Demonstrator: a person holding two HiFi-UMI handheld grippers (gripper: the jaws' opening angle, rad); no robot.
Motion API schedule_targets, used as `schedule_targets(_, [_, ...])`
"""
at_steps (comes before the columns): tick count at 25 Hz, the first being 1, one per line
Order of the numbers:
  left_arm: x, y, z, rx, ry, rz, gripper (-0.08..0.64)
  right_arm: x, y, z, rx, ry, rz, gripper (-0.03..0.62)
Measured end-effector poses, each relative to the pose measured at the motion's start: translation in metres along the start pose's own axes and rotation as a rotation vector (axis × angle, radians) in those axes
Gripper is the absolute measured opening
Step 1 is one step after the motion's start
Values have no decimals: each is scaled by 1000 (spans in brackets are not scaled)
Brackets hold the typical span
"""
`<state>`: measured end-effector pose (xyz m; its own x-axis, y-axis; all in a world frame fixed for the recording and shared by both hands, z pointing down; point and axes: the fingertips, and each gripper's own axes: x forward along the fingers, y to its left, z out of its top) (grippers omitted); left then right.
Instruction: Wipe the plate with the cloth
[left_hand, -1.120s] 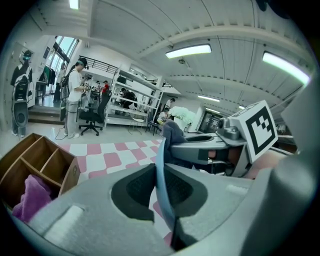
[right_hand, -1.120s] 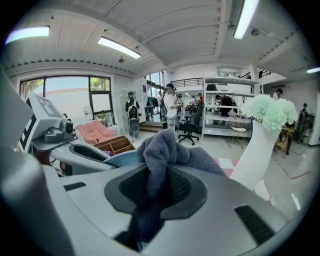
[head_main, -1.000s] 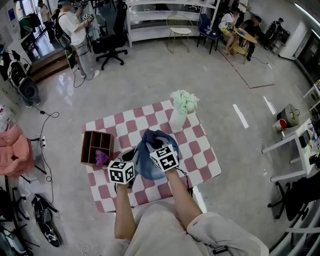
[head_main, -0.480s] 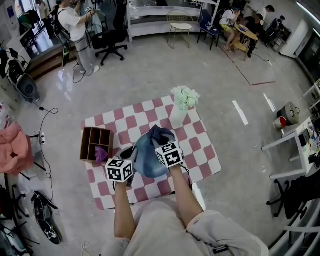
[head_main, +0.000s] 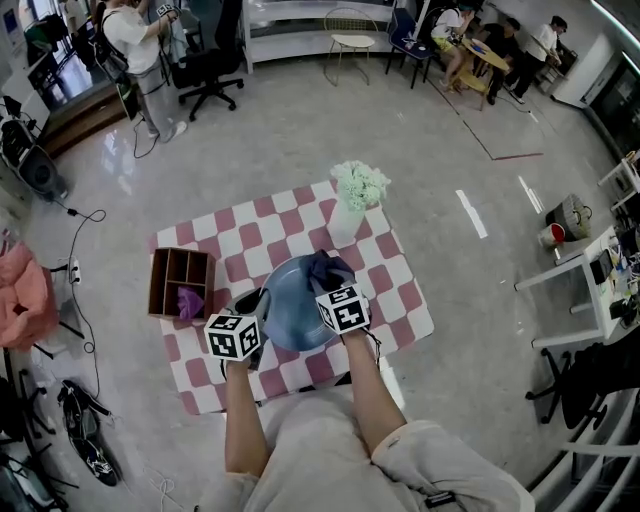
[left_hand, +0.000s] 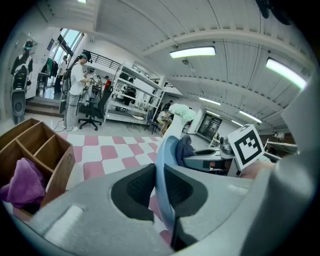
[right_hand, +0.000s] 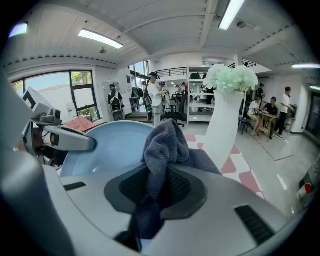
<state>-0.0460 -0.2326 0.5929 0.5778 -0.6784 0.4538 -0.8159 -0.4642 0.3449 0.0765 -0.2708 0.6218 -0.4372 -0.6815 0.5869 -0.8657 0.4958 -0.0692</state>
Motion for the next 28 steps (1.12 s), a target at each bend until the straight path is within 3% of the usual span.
schedule_targets(8, [3,3,-1,-29,-3,-2,37,-3,-6,-23,-3,54,-12,78])
schedule_targets(21, [30,15,21,-163,-91,35,37,-9,-2,-41,-42,131,19,78])
schedule_targets(28, [47,12,31,-174,-105,45,37,-8,4,-53,-68,168,52,78])
